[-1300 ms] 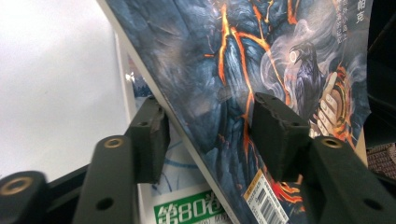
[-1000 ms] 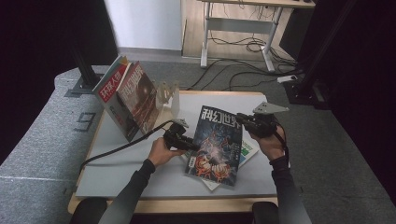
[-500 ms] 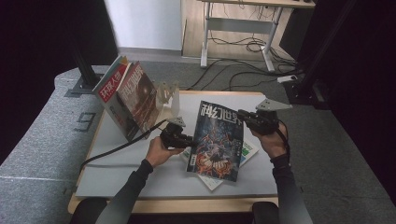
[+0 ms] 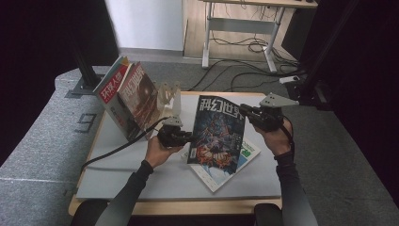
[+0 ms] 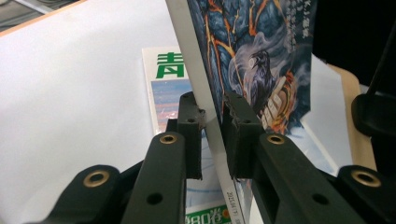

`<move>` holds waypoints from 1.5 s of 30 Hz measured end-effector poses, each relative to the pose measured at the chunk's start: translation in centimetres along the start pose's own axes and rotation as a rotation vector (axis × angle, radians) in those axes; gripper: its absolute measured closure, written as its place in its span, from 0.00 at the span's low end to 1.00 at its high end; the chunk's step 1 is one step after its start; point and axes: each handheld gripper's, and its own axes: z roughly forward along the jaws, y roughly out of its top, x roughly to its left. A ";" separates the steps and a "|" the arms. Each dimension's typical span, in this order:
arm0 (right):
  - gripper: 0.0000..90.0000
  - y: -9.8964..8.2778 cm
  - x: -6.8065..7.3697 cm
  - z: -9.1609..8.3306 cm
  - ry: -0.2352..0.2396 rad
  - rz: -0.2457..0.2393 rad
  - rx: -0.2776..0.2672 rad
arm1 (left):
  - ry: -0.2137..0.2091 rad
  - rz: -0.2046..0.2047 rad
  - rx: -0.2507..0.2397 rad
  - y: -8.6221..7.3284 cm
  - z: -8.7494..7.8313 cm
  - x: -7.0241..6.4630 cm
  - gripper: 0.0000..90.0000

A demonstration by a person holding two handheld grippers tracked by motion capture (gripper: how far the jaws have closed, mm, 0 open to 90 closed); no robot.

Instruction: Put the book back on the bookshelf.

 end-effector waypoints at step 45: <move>0.85 -5.8 -1.3 1.2 0.176 0.160 0.012 | -0.052 0.051 -0.022 -2.2 -2.4 -1.2 0.93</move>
